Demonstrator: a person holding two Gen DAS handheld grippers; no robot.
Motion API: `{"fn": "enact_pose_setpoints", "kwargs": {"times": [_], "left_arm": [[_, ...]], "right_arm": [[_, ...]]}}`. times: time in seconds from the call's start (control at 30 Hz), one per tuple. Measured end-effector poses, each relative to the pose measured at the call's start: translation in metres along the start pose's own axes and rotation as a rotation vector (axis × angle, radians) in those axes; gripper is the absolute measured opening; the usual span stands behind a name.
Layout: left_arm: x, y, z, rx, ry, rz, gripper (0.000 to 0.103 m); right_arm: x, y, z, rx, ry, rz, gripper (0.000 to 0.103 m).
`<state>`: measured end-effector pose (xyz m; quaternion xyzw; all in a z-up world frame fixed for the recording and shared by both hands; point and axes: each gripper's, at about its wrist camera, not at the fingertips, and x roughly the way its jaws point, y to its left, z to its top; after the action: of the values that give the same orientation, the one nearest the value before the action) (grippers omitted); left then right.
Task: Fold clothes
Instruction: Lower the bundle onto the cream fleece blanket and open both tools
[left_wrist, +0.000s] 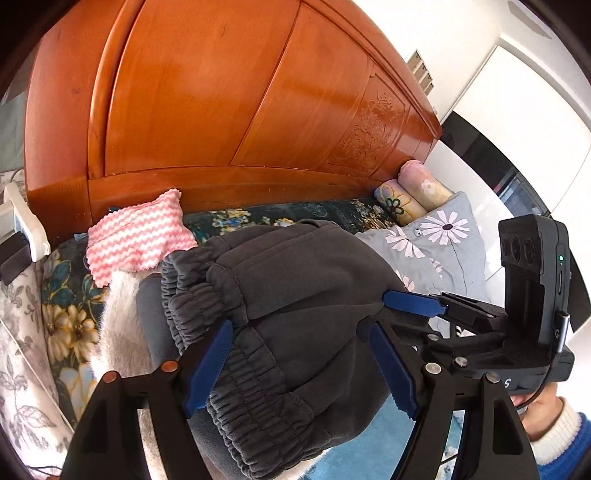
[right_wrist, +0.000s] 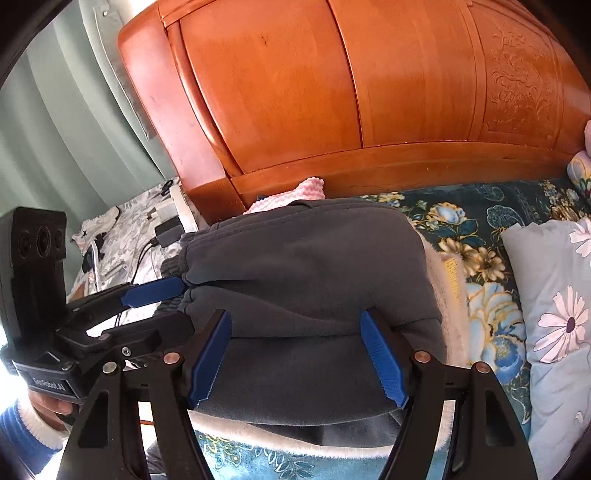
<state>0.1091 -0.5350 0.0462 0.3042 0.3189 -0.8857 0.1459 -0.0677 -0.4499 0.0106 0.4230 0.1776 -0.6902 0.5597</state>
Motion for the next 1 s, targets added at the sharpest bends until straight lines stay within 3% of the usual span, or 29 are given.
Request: {"fn": "enact_pose_setpoints", "kwargs": {"times": [0.13,0.37,0.5,0.63,0.73,0.87,1.0], "left_arm": [[-0.019,-0.01,-0.004,-0.032,-0.025,0.061,0.085],[-0.041,-0.036,-0.053,-0.012,-0.045,0.114,0.101],[-0.038,-0.043,-0.086,-0.05,-0.02,0.128,0.103],[-0.037,-0.049,-0.106,-0.059,-0.001,0.161,0.103],[-0.036,-0.053,-0.118,-0.059,0.011,0.192,0.103],[-0.036,-0.059,-0.134,-0.059,0.027,0.233,0.103],[-0.036,-0.06,-0.146,-0.067,0.035,0.262,0.103]], "right_arm": [[-0.024,0.012,-0.004,-0.035,-0.015,-0.045,0.074],[-0.063,0.005,-0.055,0.037,-0.056,-0.132,0.074],[-0.065,-0.004,-0.098,0.123,-0.038,-0.133,0.074],[-0.065,-0.009,-0.132,0.186,-0.029,-0.136,0.081],[-0.07,-0.008,-0.143,0.207,-0.033,-0.141,0.083],[-0.075,0.001,-0.148,0.199,-0.064,-0.192,0.096],[-0.076,0.015,-0.151,0.155,-0.078,-0.256,0.098]]}}
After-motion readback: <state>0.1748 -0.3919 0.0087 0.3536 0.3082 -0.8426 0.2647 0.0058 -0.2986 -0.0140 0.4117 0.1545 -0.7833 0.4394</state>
